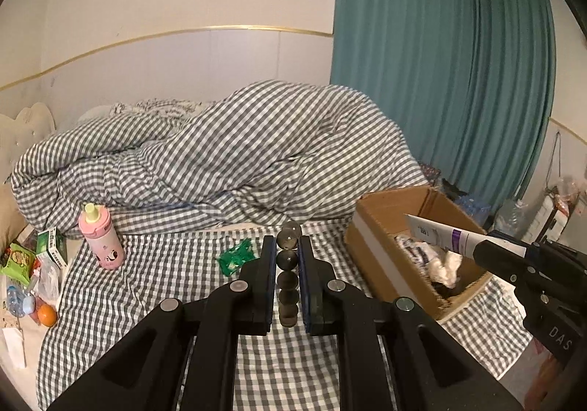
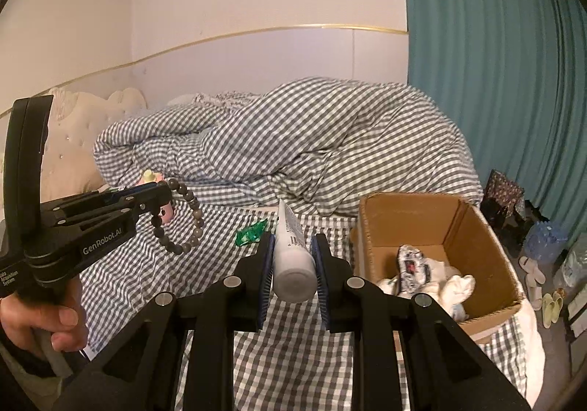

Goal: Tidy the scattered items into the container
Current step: 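Carry the bracelet and toothpaste tube with both tools over the box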

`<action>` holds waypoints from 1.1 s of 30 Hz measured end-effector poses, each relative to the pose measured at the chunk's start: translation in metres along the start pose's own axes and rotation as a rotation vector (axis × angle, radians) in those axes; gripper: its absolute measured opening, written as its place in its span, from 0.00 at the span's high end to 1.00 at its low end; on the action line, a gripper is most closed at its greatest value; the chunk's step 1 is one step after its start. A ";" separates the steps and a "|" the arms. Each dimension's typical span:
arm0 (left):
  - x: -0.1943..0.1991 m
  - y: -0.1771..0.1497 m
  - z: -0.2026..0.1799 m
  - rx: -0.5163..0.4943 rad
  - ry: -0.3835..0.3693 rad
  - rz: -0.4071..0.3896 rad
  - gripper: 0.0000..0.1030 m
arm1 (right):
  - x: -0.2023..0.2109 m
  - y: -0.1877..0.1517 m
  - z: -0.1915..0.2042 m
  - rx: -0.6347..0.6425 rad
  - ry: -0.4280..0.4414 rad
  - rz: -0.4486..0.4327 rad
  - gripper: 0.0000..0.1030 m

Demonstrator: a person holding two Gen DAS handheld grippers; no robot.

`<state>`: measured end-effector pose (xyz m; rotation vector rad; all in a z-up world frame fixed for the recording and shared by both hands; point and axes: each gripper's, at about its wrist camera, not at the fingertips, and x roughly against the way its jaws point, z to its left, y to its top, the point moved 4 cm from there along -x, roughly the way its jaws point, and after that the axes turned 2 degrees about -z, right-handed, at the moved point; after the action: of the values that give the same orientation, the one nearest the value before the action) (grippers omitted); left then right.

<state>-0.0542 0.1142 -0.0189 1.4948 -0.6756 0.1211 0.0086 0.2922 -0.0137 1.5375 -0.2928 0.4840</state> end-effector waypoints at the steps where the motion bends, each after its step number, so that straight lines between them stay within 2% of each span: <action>1: 0.002 0.000 -0.003 -0.002 -0.004 -0.004 0.89 | 0.004 0.001 -0.001 -0.001 -0.003 -0.005 0.80; 16: 0.038 0.010 -0.041 -0.030 -0.036 -0.054 0.89 | 0.054 0.007 -0.018 -0.009 -0.054 -0.067 0.80; 25: 0.033 0.013 -0.058 -0.044 -0.051 -0.048 0.89 | 0.064 0.006 -0.028 -0.017 -0.071 -0.078 0.80; 33: 0.025 0.017 -0.088 -0.066 -0.090 -0.045 0.89 | 0.076 0.003 -0.053 -0.040 -0.115 -0.088 0.80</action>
<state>-0.0120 0.1907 0.0138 1.4570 -0.7109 -0.0026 0.0672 0.3537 0.0240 1.5353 -0.3200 0.3196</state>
